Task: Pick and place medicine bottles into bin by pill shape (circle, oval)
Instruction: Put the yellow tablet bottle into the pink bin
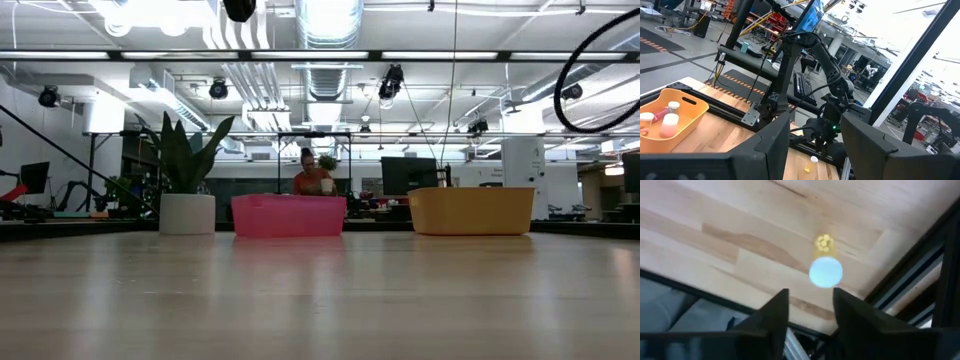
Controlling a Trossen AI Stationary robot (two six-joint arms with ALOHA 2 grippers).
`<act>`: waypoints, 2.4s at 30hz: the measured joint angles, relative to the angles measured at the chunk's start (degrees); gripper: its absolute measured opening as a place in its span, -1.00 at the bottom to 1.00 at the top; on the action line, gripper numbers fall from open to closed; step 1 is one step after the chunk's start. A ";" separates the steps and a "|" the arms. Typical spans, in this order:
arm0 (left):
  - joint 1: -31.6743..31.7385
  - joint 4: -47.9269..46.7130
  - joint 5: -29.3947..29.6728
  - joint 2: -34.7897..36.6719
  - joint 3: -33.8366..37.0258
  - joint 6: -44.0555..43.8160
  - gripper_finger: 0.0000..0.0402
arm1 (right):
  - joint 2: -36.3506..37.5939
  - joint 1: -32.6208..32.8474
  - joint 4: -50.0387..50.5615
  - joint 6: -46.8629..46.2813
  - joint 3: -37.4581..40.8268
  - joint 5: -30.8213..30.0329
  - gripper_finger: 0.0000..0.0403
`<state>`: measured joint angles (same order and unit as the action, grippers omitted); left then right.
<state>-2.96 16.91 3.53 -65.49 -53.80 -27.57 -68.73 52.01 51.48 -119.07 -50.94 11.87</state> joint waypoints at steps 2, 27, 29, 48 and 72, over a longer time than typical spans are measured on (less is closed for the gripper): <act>0.04 -0.11 0.17 -0.07 0.06 0.00 -0.20 | -0.25 0.00 -0.02 -1.01 0.76 0.06 -0.13; 0.88 0.02 6.43 -0.07 0.46 0.01 -0.20 | -9.42 0.00 -3.25 1.31 1.86 0.22 0.06; 1.02 0.02 6.43 -0.07 0.47 0.00 -0.20 | -9.76 0.00 -3.04 1.32 1.86 0.49 0.01; 1.14 0.04 6.45 -0.07 0.47 0.00 -0.20 | -9.17 0.22 -2.81 1.01 1.75 2.01 -0.46; 1.09 -4.18 3.84 3.92 0.48 1.22 -0.20 | -9.13 -25.27 19.66 26.44 -23.94 -7.52 -0.46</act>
<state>-1.87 12.73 7.37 -61.57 -53.32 -26.35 -77.86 26.73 71.14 -92.63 -74.88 4.35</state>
